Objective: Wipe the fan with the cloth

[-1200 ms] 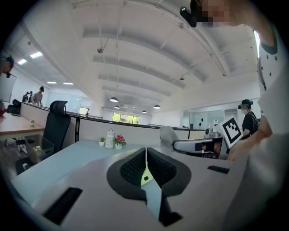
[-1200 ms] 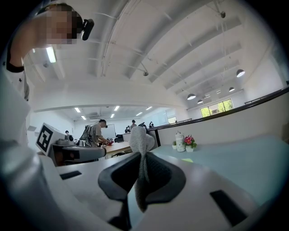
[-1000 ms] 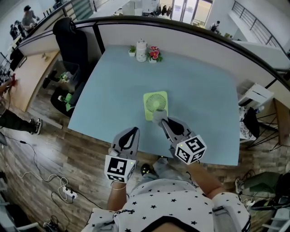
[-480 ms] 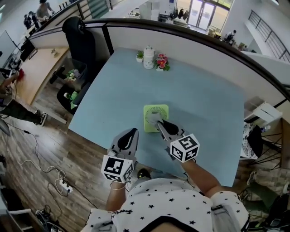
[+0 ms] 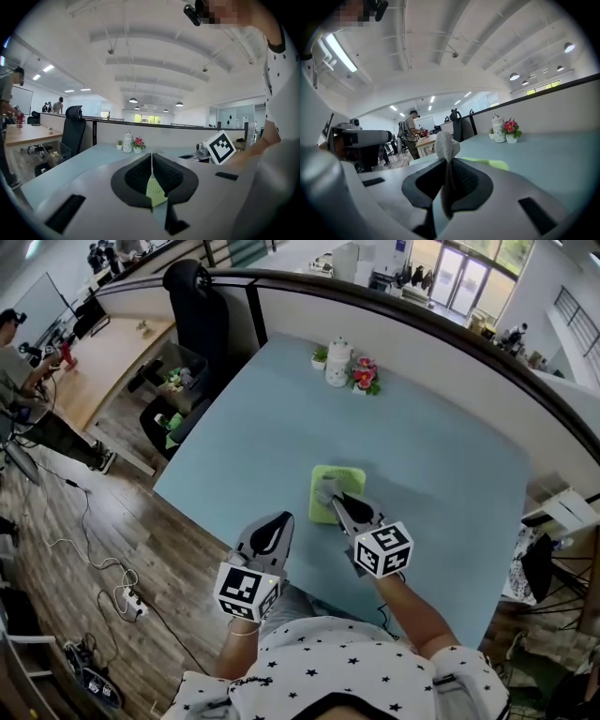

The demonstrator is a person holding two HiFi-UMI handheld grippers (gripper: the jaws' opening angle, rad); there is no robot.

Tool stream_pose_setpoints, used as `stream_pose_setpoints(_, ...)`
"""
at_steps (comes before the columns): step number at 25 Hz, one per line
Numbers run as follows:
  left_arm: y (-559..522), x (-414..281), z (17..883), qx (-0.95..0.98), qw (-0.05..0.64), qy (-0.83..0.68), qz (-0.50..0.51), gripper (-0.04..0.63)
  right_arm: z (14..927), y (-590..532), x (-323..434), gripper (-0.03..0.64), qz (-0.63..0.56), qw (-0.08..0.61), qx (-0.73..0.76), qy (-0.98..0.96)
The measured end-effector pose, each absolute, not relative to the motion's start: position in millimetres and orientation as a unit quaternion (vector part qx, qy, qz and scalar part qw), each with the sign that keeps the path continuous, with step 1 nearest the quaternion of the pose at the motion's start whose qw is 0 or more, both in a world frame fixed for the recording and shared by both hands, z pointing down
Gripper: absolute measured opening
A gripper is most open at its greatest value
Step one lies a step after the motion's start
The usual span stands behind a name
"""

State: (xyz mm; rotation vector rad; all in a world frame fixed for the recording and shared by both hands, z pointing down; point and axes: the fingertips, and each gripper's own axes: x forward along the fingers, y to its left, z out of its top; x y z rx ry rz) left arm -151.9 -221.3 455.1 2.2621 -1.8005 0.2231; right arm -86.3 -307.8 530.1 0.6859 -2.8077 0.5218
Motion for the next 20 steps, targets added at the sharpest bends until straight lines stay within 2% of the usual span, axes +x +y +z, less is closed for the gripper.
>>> stream_pose_setpoints(20, -239, -230, 451, 0.778, 0.123, -0.61, 0.088, 0.032, 582, -341, -137, 0.026, 0.181, 0.178, 0.288, -0.923)
